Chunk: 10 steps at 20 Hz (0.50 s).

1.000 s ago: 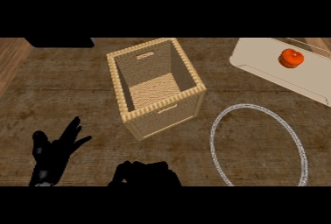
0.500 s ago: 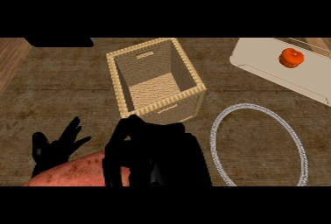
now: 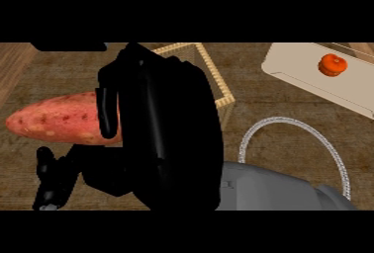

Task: Pick the sweet potato from the placemat and place it in the basket

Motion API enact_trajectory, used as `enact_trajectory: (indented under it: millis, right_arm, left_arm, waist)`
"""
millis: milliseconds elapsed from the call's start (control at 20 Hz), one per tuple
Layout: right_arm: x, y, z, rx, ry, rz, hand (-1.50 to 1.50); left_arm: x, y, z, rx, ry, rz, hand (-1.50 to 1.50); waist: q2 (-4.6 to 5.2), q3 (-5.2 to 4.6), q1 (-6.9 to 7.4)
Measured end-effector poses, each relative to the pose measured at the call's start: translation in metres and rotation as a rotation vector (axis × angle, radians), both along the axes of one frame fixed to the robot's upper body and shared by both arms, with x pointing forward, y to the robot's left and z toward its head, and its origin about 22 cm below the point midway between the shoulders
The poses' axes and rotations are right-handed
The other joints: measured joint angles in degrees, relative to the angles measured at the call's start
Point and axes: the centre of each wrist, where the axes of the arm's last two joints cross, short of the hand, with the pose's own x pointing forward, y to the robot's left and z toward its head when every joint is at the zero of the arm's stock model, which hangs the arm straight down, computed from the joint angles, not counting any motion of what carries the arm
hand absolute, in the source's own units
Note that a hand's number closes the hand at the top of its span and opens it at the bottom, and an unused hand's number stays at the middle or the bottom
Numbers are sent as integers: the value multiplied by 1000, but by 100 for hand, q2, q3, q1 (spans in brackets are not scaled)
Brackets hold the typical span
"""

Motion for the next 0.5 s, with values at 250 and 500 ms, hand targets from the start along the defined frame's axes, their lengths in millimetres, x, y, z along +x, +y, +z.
enact_trajectory:
  millis: [250,500]
  right_arm:
    - [30,9,4,-11,54,-19,150]
    - [55,4,-10,59,132,-32,150]
  left_arm:
    - [4,3,0,7,1,2,0]
    - [4,1,-1,0,-6,1,0]
  waist:
    - [25,8,12]
    - [40,16,34]
